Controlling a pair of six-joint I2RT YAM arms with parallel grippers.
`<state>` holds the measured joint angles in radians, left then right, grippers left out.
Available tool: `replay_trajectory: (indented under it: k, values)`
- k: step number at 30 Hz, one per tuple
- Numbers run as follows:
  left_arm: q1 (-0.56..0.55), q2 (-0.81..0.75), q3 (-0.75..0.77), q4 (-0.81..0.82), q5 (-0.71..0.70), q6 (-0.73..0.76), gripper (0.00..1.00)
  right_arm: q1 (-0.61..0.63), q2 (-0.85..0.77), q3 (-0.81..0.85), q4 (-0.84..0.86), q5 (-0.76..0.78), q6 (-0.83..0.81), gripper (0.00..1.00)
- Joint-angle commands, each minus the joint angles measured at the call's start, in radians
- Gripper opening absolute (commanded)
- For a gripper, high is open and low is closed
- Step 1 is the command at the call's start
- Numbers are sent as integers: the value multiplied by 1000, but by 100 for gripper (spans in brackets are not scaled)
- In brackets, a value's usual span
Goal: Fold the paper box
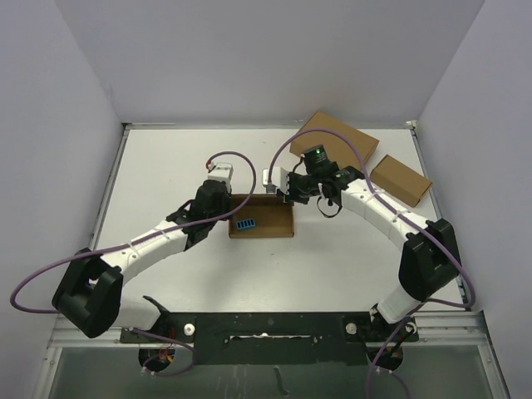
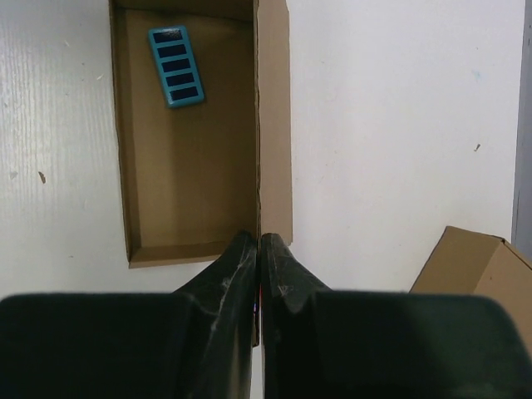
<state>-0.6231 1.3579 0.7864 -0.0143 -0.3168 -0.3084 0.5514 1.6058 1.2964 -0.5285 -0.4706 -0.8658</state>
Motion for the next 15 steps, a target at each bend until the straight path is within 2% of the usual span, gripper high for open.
replay_trajectory:
  k: [1,7,12,15]
  values:
    - [-7,-88,11,8,44,-27,12,6,-49,-40,47,9,-17,0]
    - [-7,-190,-39,-37,102,-70,31,6,-65,-93,62,4,-10,0]
    - [-6,-334,-81,-110,177,-125,41,5,-70,-116,71,-5,-2,0]
    - [-4,-433,-101,-128,227,-143,52,6,-70,-123,68,-10,0,0]
